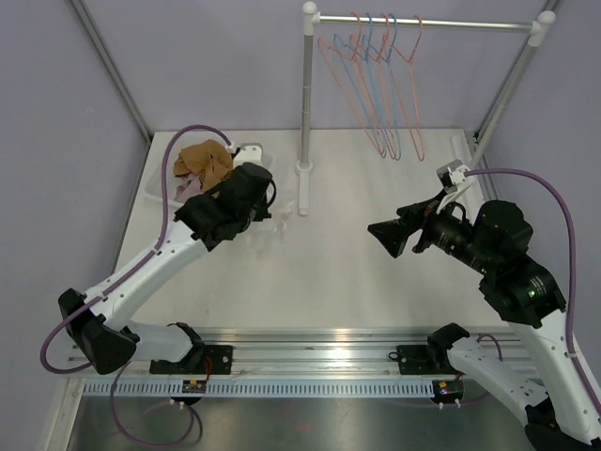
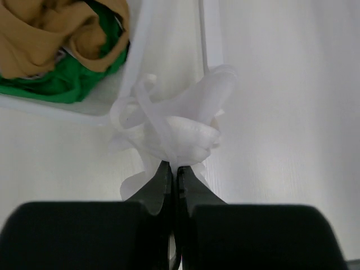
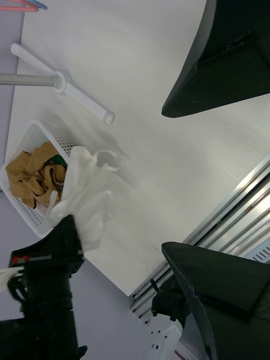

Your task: Remove the tank top from the hanger

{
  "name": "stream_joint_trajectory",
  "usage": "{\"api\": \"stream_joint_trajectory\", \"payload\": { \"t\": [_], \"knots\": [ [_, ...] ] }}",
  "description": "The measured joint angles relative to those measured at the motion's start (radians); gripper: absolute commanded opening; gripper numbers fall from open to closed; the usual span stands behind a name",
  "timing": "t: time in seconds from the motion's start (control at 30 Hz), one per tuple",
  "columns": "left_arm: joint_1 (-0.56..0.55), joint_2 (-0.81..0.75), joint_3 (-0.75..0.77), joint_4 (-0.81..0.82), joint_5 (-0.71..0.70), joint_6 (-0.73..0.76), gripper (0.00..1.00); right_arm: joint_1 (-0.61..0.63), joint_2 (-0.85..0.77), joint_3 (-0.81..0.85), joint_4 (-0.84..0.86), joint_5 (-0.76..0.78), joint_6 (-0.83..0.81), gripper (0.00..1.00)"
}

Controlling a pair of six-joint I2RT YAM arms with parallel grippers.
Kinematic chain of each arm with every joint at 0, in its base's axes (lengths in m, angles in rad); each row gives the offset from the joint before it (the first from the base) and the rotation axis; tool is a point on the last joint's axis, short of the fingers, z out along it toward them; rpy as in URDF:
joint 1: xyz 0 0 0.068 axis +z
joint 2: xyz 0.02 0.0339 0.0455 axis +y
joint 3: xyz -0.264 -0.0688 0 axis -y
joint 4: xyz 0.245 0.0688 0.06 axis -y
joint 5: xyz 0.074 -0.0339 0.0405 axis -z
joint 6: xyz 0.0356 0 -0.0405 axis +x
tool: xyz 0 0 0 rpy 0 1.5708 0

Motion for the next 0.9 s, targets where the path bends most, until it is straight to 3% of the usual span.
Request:
{"api": "stream_joint_trajectory", "payload": {
  "t": [0.2, 0.47, 0.73, 0.9],
  "knots": [
    [0.146, 0.021, 0.249, -0.115, 0.028, 0.071, 0.0, 0.0, -0.013, -0.005, 0.015, -0.002, 0.0, 0.99],
    [0.376, 0.217, 0.632, -0.204, 0.158, 0.145, 0.0, 0.0, -0.001, -0.024, 0.023, -0.02, -0.001, 0.99],
    [0.573, 0.486, 0.838, -0.261, 0.337, 0.161, 0.0, 0.0, 0.003, -0.043, 0.048, -0.041, -0.004, 1.0],
    [0.629, 0.643, 0.83, -0.254, 0.358, 0.128, 0.0, 0.0, 0.01, -0.061, 0.064, -0.054, -0.005, 0.99]
  ]
}}
